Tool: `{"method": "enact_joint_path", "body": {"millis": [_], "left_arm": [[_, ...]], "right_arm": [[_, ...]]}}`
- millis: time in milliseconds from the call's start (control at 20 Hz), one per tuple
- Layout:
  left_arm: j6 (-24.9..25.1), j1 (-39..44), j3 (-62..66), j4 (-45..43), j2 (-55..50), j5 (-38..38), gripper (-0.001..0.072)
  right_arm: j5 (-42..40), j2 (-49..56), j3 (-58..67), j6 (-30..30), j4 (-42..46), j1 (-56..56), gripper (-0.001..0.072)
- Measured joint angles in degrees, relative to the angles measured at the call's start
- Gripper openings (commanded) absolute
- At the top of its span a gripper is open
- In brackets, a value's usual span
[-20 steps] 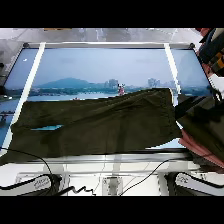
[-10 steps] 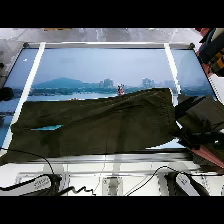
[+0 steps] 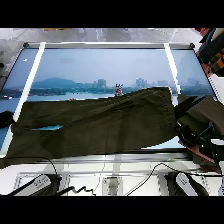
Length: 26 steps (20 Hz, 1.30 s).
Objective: Fold the clothes and pants, and hang the long-sleeved shirts on hangers.
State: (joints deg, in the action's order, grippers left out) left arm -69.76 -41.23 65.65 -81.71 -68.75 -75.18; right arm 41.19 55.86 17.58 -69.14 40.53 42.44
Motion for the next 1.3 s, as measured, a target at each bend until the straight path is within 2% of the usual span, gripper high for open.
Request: {"method": "enact_joint_path", "body": {"millis": [150,300,350,450,700,1000,1100,1150,1250,1300], "left_arm": [[1.0,-5.6,-4.7,0.6,4.1,-0.7,0.0361],[1.4,-11.3,-9.8,0.8,6.5,-1.2,0.0380],[1.4,-13.2,-11.7,0.8,7.0,-1.4,0.0410],[1.6,-16.8,-15.5,0.8,7.5,-1.4,0.0720],[1.6,-25.5,-21.9,-2.4,7.9,-0.4,0.0713],[1.6,-34.8,-24.9,-4.6,5.6,4.7,0.0701],[2.2,-36.3,-25.7,-3.2,4.1,7.0,0.0518],[2.8,-36.7,-25.9,-1.8,3.4,8.4,0.0485],[4.0,-37.3,-26.3,1.2,1.9,11.1,0.0479],[4.4,-37.4,-26.5,2.3,1.0,12.2,0.0434]], "right_arm": [[-3.7,0.1,-0.4,3.6,-3.9,0.0,0.0028],[-5.0,0.1,-0.5,5.8,-5.9,0.0,0.0032],[-5.1,0.1,-0.6,6.2,-6.2,0.0,0.0032],[-5.1,0.1,-0.6,6.7,-6.6,0.0,0.0032],[-4.6,0.1,-0.6,7.2,-7.1,0.0,0.0032],[-3.6,0.1,-0.6,7.5,-7.2,0.0,0.0032],[-2.8,0.1,-0.6,8.4,-7.1,0.0,0.0031],[-2.4,0.1,-0.6,9.1,-6.9,0.0,0.0031],[-1.8,0.0,-0.6,10.1,-5.8,0.0,0.0031],[-1.5,0.0,-0.6,10.3,-5.2,0.0,0.0031]]}}
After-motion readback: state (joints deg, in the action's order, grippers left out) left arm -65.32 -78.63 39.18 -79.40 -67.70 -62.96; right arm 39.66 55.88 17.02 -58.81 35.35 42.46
